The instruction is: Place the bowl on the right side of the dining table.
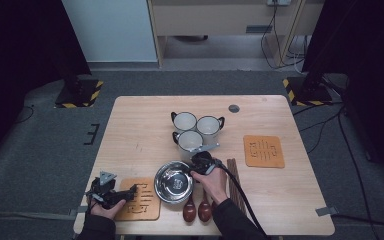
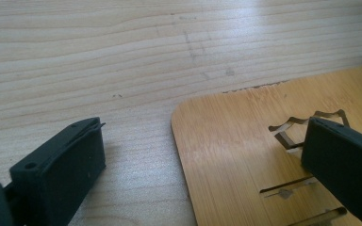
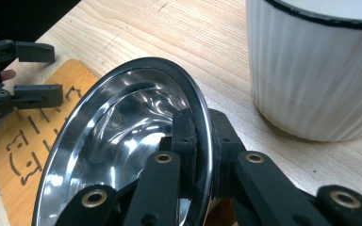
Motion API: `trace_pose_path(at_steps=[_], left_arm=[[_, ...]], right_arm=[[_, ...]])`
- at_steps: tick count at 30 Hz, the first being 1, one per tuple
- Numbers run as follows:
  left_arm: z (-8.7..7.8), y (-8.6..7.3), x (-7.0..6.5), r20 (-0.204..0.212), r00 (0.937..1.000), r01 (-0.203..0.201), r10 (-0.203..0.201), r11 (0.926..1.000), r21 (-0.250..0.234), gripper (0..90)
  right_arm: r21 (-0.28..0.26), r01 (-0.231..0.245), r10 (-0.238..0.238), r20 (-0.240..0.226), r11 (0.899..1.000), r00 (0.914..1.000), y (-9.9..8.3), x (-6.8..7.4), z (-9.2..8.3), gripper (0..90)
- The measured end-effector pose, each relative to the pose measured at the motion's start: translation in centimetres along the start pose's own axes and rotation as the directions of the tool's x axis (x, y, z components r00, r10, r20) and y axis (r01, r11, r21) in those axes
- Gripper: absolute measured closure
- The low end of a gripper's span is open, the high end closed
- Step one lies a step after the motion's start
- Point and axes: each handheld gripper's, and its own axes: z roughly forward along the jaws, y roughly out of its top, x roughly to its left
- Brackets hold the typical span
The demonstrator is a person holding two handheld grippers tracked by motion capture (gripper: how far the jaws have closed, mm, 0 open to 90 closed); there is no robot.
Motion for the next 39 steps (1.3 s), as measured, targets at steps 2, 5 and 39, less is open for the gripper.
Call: trace_pose_path(at_steps=[2,5,39], left_arm=[[0.0,0.0,0.0,0.0,1.0,0.0,0.0,1.0,0.0,0.0],[0.0,0.0,0.0,0.0,1.0,0.0,0.0,1.0,0.0,0.0],[0.0,0.0,0.0,0.001,1.0,0.0,0.0,1.0,0.0,0.0]], right_arm=[[-0.008,0.0,0.0,-0.005,1.0,1.0,0.0,-0.1,-0.2,83.5],[-0.029,-0.009,0.008,-0.016,1.0,0.9998,0.1,0.0,-0.9,83.6],[-0.166,0.018,-0.026,-0.046,0.986,0.9986,-1.0,-1.6,-7.4,83.5]])
